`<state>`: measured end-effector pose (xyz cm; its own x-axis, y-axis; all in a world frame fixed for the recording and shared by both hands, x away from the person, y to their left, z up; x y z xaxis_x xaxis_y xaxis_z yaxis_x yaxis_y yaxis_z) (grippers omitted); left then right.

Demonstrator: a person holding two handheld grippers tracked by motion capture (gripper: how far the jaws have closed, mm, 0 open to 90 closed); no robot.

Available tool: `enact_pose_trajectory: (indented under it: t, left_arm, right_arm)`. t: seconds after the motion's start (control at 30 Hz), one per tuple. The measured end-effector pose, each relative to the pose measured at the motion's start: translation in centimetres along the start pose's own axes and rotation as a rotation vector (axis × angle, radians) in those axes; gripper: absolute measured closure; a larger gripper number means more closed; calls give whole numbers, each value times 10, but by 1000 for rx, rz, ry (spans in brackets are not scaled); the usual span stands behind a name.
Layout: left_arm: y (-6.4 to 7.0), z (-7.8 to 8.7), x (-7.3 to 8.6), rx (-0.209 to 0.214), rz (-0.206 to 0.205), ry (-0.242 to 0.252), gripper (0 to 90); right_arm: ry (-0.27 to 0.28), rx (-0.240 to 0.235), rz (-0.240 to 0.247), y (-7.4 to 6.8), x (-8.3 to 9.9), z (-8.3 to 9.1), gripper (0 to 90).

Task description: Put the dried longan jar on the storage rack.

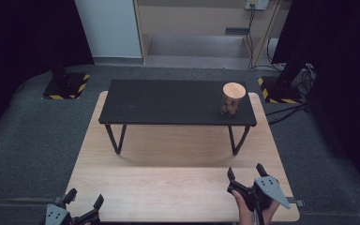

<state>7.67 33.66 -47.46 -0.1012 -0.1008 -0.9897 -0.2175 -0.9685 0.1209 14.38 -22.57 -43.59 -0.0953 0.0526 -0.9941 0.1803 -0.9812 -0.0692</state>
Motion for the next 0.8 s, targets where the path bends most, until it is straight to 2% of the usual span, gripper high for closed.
enact_pose_trajectory:
  t: [0.3, 0.6, 0.8]
  left_arm:
    - [0, -6, -4, 1, -14, 10, 21]
    - [-2, -14, -8, -13, -22, 20, 21]
    - [-3, -20, -11, -18, -25, 22, 20]
  right_arm:
    - [-11, 7, -1, -4, 21, 15, 21]
    - [16, 12, -8, -8, 40, 30, 22]
    - [26, 12, -15, -7, 45, 36, 23]
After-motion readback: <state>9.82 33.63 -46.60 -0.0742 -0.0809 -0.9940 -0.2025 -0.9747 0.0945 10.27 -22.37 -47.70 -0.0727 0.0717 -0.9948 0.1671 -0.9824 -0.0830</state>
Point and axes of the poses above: each handheld gripper's, and its own axes: z roughly backward along the jaws, x roughly out of its underside, y roughly to its right, the point moved 2 cm from there along -z, roughly forward along the jaws, and after that the axes turned 4 degrees about y, right-handed, at the moved point
